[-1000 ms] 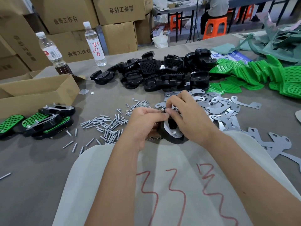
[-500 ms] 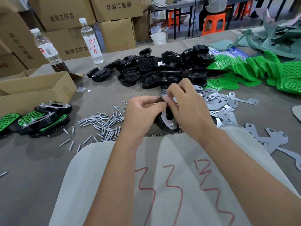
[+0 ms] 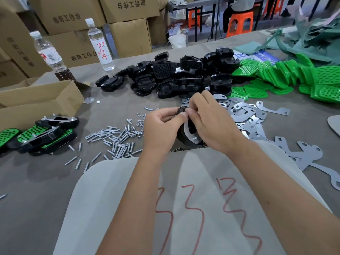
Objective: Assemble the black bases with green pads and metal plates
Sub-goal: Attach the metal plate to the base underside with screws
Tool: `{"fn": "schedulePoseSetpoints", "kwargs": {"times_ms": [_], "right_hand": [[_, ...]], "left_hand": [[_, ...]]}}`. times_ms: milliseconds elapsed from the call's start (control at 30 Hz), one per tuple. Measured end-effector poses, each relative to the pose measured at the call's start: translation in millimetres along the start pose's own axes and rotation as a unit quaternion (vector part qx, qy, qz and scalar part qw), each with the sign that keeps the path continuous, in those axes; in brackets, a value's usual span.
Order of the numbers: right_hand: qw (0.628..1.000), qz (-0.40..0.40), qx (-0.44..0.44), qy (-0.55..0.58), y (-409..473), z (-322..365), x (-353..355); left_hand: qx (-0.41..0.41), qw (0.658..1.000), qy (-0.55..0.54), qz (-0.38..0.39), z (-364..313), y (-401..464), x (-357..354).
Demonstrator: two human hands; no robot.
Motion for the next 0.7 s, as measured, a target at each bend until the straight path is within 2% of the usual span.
{"fn": "schedulePoseSetpoints", "kwargs": {"times_ms": [100, 233, 400, 533, 633, 700], "right_hand": [[1.0, 0.011, 0.021, -0.007, -0.2, 4.0, -3.2], [0.999, -0.017, 0.009, -0.042, 1.3, 4.7, -0.3], [1.0, 0.009, 0.025, -0.014, -1.8, 6.4, -4.0], [1.0, -0.012, 0.007, -0.017, -1.0, 5.3, -4.6], [0.999, -0.016, -0.029, 0.037, -2.0, -10.2, -2.3], [0.999, 0.023, -0.038, 0.03, -4.9, -24.1, -0.6]], "left_hand": [[-0.001, 1.0, 0.004, 0.005, -0.2, 1.1, -0.9], [-0.005, 1.0, 0.016, 0.008, -1.6, 0.4, -0.1], [0.023, 0.999, 0.029, 0.015, 0.7, -0.6, -0.1], [0.022, 0.999, 0.038, 0.026, 0.0, -2.6, -0.5], [0.03, 0.999, 0.017, -0.03, 1.8, 2.4, 14.5], [0.052, 0.993, -0.034, -0.099, 9.2, 7.9, 35.4]]}}
Point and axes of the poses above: each hand's wrist, its own y-axis towards the middle knuckle, its own x-axis out of the back of the hand, z = x × y, the point moved 10 cm from there along y, towards the middle knuckle, and after that the axes turned 10 degrees about x, right-handed, at the moved point
